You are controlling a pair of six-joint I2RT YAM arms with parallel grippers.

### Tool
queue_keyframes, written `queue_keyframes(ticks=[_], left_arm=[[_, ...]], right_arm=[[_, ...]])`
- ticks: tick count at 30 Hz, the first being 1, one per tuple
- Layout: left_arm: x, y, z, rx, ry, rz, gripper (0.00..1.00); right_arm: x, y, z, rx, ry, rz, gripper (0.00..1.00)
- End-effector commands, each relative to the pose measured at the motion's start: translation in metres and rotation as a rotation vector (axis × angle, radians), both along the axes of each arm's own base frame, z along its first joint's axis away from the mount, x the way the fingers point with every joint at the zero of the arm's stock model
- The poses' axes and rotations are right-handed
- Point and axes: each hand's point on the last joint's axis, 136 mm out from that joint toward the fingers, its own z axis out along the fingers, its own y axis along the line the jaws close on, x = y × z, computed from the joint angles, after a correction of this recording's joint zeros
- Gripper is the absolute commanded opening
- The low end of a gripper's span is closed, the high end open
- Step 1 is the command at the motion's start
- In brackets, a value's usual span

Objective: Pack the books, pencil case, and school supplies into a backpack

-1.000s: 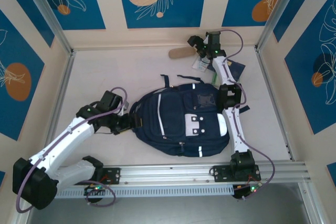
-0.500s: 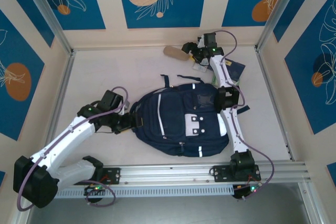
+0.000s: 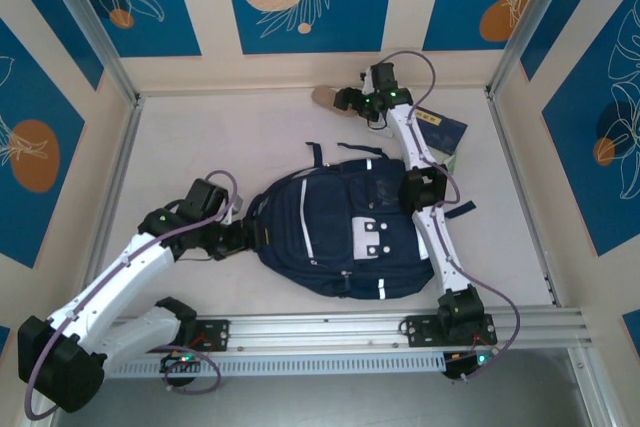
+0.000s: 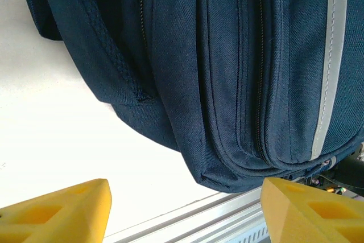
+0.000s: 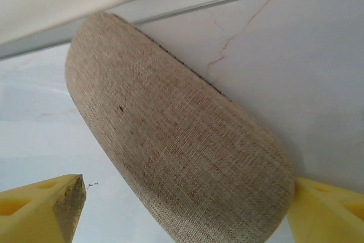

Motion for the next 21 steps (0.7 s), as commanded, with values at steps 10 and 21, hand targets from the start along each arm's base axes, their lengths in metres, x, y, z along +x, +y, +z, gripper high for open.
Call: queue_keyframes(ticks=[10,21], left_arm=[[-0.001,0.006,-0.004,0.021,0.008,0.009,0.70],[-0.002,0.005,-0.008,0.025,0.018,0.004,0.70]], right_arm=[[-0.018,-0.016,0.021,-0.241,-0.009,-0.018,0.96],[0.009,-0.018,0.031,-0.257,-0.135,-0.043,0.99]])
